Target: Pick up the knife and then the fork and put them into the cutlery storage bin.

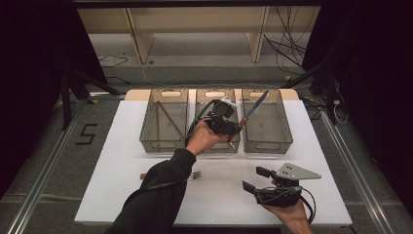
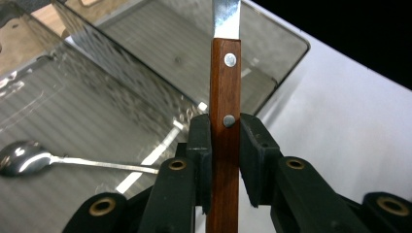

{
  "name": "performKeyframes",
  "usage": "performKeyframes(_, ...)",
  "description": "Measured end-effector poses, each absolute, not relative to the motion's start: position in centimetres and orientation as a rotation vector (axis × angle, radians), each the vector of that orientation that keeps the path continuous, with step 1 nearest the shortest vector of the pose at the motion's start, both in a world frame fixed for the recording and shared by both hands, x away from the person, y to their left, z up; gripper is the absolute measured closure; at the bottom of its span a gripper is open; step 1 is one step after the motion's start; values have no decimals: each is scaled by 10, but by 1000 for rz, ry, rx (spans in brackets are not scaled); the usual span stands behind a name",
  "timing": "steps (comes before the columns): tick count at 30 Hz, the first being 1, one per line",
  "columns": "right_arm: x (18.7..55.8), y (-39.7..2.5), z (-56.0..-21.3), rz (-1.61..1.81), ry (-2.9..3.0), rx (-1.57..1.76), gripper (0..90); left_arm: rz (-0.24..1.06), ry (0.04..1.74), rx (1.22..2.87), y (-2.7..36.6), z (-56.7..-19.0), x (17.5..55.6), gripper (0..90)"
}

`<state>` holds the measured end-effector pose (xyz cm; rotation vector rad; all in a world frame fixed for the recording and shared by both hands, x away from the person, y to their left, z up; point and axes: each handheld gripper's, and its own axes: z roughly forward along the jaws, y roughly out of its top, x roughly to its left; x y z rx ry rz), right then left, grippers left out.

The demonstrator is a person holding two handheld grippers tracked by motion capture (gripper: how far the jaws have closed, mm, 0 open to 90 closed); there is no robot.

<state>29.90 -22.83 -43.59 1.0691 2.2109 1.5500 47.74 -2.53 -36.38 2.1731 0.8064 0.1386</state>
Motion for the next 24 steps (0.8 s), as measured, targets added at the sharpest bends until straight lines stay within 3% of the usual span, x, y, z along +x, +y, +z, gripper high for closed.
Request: performKeyframes(24, 297, -227, -437, 1561, 2234, 1058, 258, 98, 871, 2129, -66, -371, 508, 757)
